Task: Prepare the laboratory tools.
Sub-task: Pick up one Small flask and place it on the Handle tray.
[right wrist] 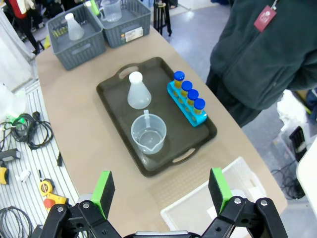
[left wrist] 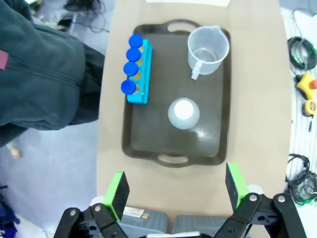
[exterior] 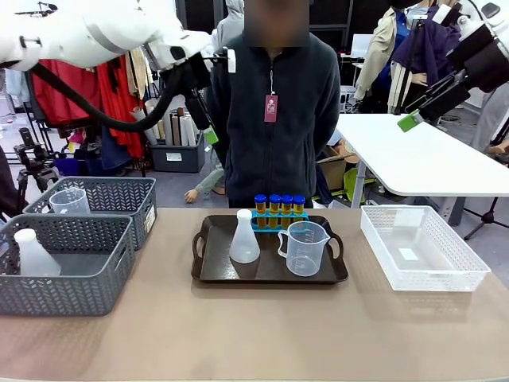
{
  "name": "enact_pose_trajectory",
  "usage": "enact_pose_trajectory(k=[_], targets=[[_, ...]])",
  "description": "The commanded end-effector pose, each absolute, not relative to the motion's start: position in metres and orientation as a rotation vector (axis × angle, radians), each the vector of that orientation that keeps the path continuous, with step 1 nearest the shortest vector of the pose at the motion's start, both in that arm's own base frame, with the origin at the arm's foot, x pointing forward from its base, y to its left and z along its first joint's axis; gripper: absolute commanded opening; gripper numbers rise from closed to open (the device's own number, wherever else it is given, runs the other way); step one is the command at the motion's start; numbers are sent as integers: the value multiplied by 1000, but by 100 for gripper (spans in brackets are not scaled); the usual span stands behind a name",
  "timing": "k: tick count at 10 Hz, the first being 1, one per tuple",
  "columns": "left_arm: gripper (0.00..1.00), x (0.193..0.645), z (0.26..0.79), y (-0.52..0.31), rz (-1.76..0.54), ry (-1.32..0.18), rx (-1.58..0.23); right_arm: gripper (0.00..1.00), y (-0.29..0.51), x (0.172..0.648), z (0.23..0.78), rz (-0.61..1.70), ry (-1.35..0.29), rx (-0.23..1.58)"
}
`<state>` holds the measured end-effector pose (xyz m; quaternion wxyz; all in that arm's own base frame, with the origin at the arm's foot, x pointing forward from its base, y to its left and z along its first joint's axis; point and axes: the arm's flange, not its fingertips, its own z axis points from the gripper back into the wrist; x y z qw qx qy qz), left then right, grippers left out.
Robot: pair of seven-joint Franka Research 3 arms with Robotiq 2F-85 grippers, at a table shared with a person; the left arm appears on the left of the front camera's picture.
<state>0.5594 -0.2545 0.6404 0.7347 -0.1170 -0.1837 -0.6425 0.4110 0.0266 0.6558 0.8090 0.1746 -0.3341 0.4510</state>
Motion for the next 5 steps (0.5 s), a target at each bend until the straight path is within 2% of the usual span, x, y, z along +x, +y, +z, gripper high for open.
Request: enact_pose_trajectory(k=[1,5], targets=[[100,540,640,-230,-1435,-492,-300,100,27,412,657,969,-730,396],[100,529,655,-213,-1435,-593,-339,100,27,412,657,969,-730,396]])
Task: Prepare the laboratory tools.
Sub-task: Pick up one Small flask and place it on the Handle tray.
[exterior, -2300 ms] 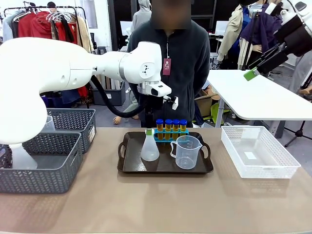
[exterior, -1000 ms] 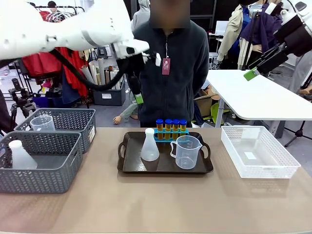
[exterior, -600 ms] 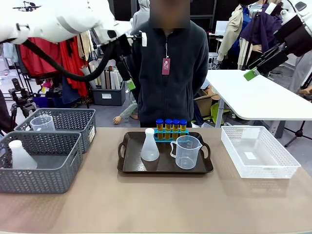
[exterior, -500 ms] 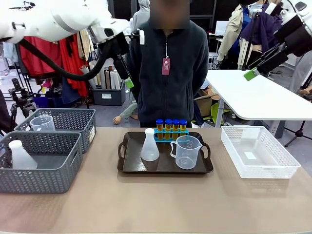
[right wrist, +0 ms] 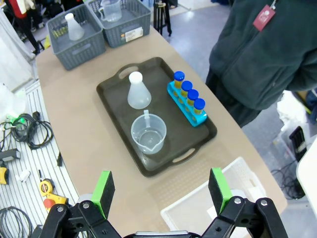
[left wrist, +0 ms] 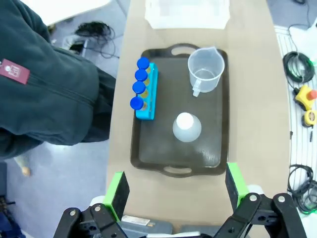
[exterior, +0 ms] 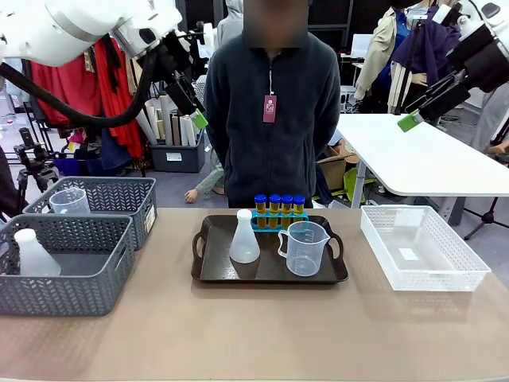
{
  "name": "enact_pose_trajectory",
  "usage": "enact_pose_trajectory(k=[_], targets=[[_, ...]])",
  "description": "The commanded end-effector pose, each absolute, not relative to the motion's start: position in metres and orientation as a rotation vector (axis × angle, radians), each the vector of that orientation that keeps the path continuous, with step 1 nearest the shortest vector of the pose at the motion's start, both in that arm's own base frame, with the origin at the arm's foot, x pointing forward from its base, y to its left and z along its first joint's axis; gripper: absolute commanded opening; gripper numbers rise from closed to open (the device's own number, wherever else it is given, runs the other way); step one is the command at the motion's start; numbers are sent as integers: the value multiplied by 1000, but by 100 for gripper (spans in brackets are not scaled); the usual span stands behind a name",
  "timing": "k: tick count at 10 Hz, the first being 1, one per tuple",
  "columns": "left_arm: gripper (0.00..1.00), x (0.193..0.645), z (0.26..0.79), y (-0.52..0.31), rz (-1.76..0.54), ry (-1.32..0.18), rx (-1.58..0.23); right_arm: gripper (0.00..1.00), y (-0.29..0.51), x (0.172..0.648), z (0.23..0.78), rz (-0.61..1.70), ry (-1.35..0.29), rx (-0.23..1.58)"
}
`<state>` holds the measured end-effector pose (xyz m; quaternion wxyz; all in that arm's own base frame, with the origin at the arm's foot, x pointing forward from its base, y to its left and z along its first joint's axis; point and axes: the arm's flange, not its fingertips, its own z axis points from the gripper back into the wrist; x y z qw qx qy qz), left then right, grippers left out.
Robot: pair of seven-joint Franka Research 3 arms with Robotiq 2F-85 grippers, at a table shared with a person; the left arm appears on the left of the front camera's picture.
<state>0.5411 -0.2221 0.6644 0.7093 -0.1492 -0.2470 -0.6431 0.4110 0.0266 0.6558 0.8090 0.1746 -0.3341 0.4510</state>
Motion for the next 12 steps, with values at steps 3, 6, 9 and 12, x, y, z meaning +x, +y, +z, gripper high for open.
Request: enact_pose_trajectory(k=[3,6,9,12], targets=[[100,528,660,-210,-1409,-627,-323,100,27,412,657,969,-730,396],[100,538,668,-214,-1402,-598,-311,100,27,412,657,969,-730,396],[100,538,668,-214,-1402,-598,-311,100,27,412,657,969,-730,396],[100,538,668,-214,-1402,-598,-311,100,27,412,657,969,-730,396]])
